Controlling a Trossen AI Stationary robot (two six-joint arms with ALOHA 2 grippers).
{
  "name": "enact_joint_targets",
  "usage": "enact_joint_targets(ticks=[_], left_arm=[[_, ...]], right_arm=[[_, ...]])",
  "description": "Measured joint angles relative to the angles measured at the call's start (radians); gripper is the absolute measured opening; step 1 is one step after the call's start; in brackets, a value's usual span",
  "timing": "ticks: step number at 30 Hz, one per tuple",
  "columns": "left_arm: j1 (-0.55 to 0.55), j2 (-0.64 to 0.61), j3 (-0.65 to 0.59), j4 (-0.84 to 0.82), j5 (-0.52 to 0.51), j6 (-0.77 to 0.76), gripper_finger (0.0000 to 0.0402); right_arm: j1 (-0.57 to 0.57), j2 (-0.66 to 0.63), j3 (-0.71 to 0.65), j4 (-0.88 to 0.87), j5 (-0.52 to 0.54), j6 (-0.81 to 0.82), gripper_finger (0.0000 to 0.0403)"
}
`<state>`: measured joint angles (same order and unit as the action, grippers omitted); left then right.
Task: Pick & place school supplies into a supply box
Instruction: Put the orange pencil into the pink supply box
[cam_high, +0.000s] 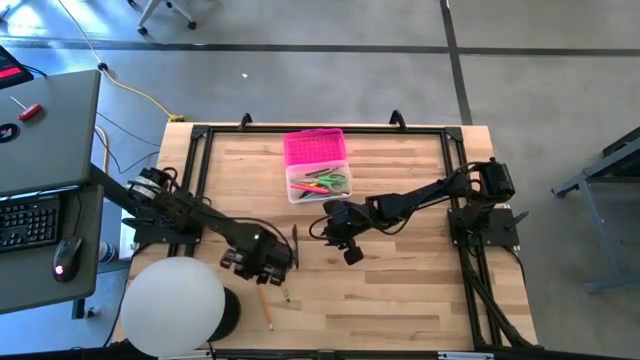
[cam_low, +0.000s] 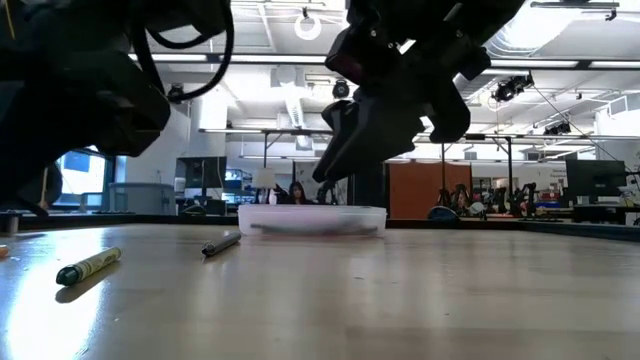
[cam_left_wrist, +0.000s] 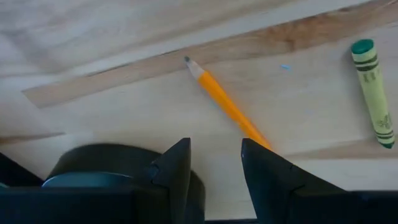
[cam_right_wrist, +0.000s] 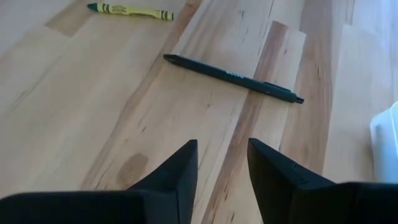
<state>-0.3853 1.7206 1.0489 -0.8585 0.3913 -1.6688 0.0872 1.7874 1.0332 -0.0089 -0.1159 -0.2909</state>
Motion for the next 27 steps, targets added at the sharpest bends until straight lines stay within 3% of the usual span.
enact_joint_targets(ticks=[7, 13, 22, 27], left_arm=[[-0.001, 0.0, -0.002, 0.001, -0.053, -0.016, 0.0175], [-0.001, -0.001, -0.087, 0.164, -0.046, -0.037, 0.0175], [-0.001, -0.005, -0.141, 0.189, -0.054, -0.026, 0.0173], [-0.001, -0.005, -0.142, 0.201, -0.075, 0.022, 0.0126]], right_arm=[[0.0, 0.0, 0.0, 0.014, -0.002, -0.004, 0.0119], [0.0, 0.0, 0.0, 0.013, -0.003, -0.004, 0.0119], [0.0, 0.0, 0.0, 0.022, -0.003, -0.005, 0.0119], [-0.002, 0.0, 0.0, 0.026, -0.003, -0.005, 0.0119]])
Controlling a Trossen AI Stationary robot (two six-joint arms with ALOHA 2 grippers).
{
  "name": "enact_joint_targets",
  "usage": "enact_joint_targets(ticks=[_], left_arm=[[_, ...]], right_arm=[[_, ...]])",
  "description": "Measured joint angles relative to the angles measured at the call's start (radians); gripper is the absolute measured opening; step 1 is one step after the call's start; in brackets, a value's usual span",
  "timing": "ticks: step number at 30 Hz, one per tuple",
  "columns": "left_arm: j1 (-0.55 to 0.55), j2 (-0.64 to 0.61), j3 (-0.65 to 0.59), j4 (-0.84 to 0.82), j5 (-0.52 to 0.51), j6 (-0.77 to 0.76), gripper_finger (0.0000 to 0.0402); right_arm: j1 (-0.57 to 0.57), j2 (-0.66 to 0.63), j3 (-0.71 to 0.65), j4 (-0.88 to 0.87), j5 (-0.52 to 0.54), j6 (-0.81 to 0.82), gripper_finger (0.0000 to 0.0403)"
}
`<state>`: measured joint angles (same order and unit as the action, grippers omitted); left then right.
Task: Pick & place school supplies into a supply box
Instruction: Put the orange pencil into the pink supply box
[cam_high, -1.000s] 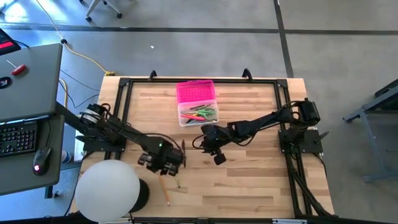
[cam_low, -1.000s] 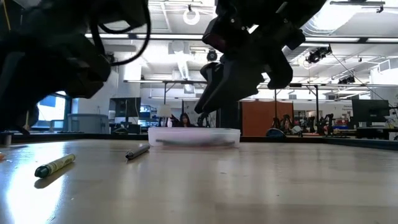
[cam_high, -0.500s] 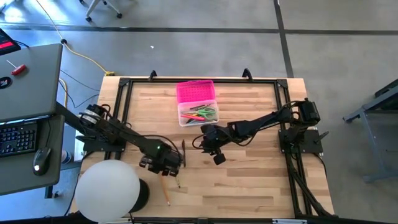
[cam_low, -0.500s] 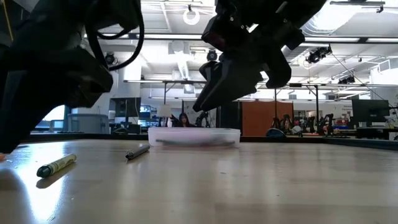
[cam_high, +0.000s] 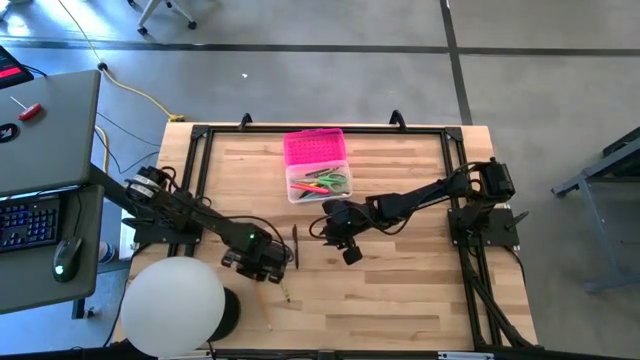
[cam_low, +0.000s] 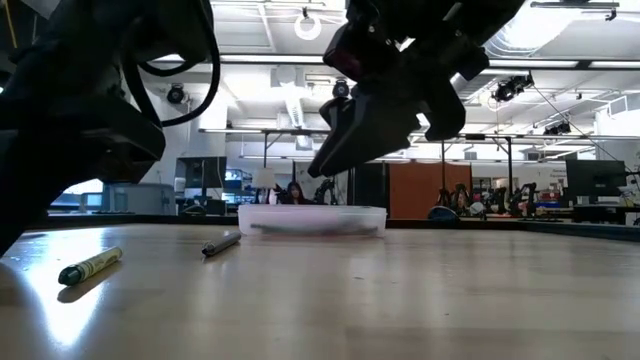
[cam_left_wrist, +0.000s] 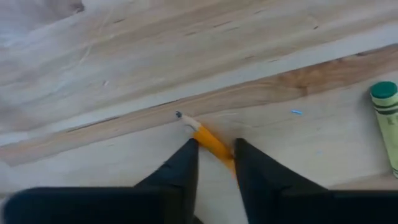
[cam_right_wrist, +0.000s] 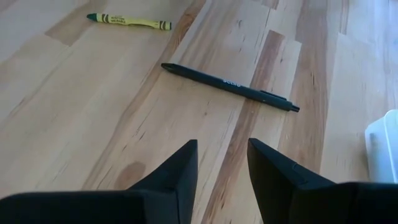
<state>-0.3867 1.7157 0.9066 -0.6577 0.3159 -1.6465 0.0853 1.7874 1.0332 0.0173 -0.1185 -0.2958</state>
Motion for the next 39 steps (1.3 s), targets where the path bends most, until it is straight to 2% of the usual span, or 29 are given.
enact_joint_targets(ticks=[6, 8, 11, 15, 25, 31, 39], left_arm=[[-0.002, 0.001, -0.001, 0.002, -0.062, 0.023, 0.0024], [-0.001, 0.0, 0.001, 0.006, -0.111, 0.026, 0.0012], [0.003, 0.0, 0.002, 0.018, -0.197, 0.042, 0.0031], [0.041, 0.001, 0.001, 0.02, -0.238, 0.066, 0.0057], [0.255, 0.001, 0.0, 0.017, -0.332, 0.381, 0.0035], [0.381, 0.003, -0.002, 0.034, -0.457, 0.542, 0.0062], [0.419, 0.003, -0.005, 0.072, -0.454, 0.63, 0.0087]], right_arm=[[0.0, 0.0, 0.0, 0.007, 0.0, 0.0, 0.0119], [0.0, 0.0, 0.0, 0.007, 0.0, 0.0, 0.0119], [0.0, 0.0, 0.0, 0.01, 0.0, 0.0, 0.0119], [0.0, 0.0, 0.0, 0.01, 0.0, 0.0, 0.0119], [0.0, 0.0, 0.0, 0.01, 0.0, 0.0, 0.0119], [0.0, 0.0, 0.0, 0.01, 0.0, 0.006, 0.0119], [0.0, 0.0, 0.0, 0.01, 0.0, 0.027, 0.0119]])
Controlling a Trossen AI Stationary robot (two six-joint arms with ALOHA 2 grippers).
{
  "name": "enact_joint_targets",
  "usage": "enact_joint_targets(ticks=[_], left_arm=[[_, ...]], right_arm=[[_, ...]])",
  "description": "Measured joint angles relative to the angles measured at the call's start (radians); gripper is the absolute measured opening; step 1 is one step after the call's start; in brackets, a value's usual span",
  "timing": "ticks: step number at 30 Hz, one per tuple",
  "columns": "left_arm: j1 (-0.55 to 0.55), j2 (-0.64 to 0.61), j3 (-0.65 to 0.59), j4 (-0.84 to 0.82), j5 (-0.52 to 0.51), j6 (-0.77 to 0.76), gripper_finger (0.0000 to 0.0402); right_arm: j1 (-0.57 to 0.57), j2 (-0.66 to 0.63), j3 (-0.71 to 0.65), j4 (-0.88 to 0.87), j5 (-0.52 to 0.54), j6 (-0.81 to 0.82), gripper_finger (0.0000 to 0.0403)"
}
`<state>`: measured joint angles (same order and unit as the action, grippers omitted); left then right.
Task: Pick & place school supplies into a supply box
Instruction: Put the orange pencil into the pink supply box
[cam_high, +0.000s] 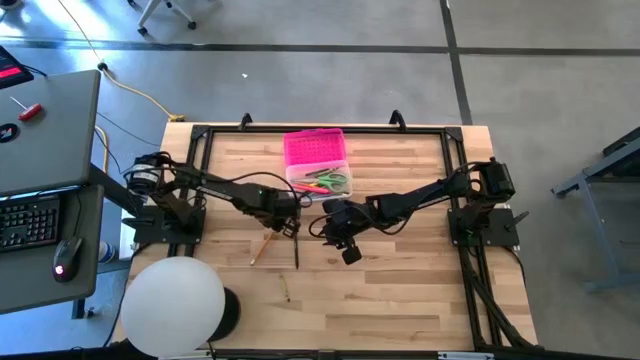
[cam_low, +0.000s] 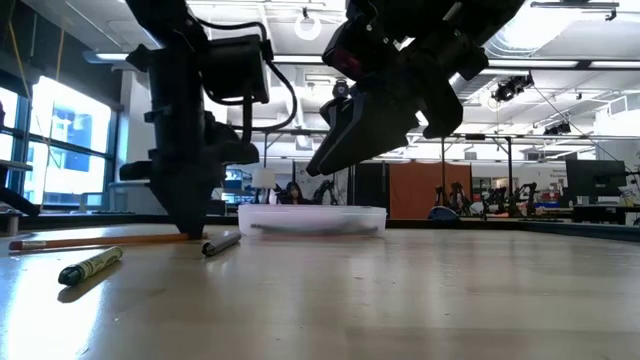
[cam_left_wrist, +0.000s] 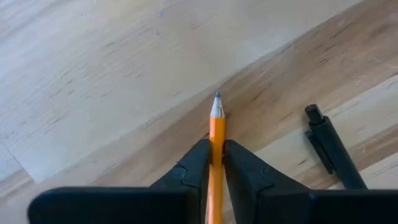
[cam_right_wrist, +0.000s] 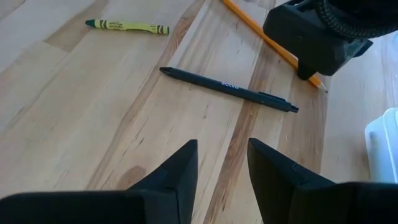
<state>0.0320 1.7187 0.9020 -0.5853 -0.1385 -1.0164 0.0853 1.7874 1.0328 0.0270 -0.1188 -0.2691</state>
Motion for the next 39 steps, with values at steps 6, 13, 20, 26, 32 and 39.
enact_joint_targets(ticks=[6, 13, 20, 26, 32, 39], left_arm=[[-0.025, 0.0, 0.0, 0.003, -0.003, 0.03, 0.0095], [-0.025, 0.001, 0.001, 0.009, -0.002, 0.051, 0.0114], [-0.07, 0.002, 0.001, 0.012, -0.084, -0.01, 0.0124], [-0.202, 0.006, 0.0, 0.014, -0.273, -0.131, 0.0119], [-0.318, 0.047, -0.008, 0.0, -0.377, -0.332, 0.0118], [-0.409, 0.113, -0.08, 0.066, -0.49, -0.572, 0.0117]], right_arm=[[0.0, 0.0, 0.0, 0.0, -0.001, 0.0, 0.0119], [0.0, 0.0, -0.001, -0.008, -0.008, 0.019, 0.0119], [0.0, 0.0, -0.001, -0.01, -0.008, 0.034, 0.0119], [0.0, 0.0, -0.001, -0.013, -0.008, 0.034, 0.0119], [0.0, 0.0, -0.001, -0.013, -0.008, 0.034, 0.0119], [0.0, 0.0, -0.001, -0.022, -0.008, 0.034, 0.0119]])
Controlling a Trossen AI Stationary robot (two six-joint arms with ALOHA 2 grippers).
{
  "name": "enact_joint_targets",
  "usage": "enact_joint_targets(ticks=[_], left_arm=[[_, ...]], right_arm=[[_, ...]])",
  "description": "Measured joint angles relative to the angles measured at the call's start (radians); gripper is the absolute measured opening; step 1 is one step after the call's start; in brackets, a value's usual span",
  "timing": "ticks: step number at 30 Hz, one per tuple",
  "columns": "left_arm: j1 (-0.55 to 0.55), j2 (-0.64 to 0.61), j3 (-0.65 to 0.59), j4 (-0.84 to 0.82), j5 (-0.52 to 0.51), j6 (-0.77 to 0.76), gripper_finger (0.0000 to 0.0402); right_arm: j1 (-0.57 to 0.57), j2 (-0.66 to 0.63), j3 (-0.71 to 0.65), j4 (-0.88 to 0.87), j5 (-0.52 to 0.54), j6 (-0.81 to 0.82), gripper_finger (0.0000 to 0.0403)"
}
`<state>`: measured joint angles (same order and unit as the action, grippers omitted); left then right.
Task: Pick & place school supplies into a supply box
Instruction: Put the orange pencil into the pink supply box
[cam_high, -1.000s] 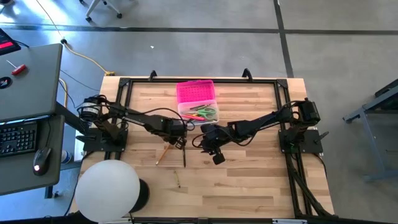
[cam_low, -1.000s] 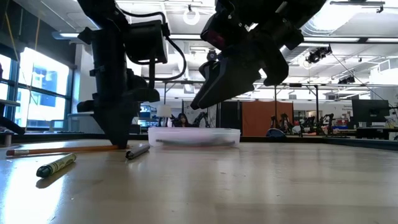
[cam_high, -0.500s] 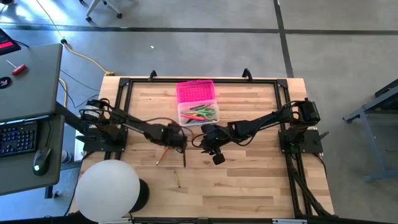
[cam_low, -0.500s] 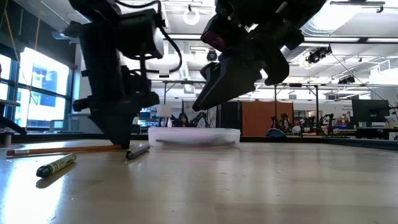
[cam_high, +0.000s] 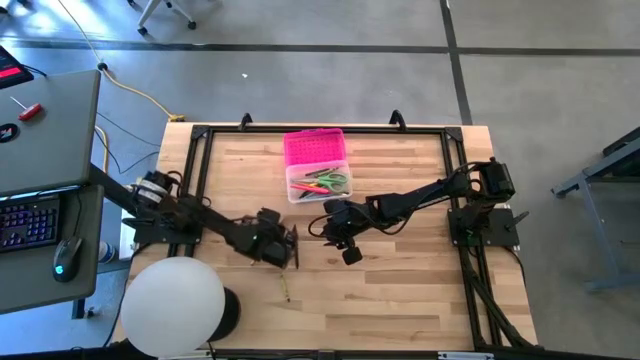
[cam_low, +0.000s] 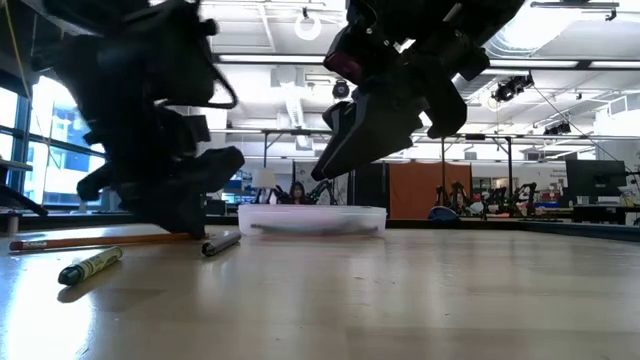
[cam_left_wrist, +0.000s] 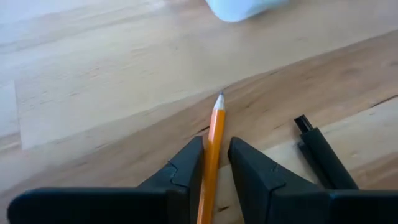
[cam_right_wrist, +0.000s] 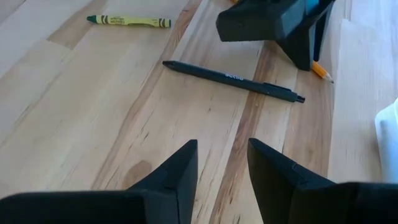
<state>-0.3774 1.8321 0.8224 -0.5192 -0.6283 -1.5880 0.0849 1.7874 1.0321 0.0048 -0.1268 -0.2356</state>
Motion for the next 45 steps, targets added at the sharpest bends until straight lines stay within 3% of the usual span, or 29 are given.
enact_joint_targets(ticks=[5, 19, 30, 45], left_arm=[[-0.043, 0.007, -0.024, 0.034, -0.077, -0.026, 0.0117], [-0.039, 0.006, -0.038, 0.05, -0.088, -0.057, 0.0117], [-0.007, -0.012, -0.038, 0.046, -0.069, 0.086, 0.0117], [0.003, -0.012, -0.041, 0.074, -0.099, 0.17, 0.0117]], right_arm=[[0.0, 0.0, 0.0, -0.001, 0.0, 0.0, 0.0119], [0.0, 0.0, 0.0, 0.0, 0.0, -0.01, 0.0119], [0.0, 0.0, 0.0, 0.021, 0.0, -0.009, 0.0119], [0.0, 0.0, 0.0, 0.022, 0.001, 0.064, 0.0119]])
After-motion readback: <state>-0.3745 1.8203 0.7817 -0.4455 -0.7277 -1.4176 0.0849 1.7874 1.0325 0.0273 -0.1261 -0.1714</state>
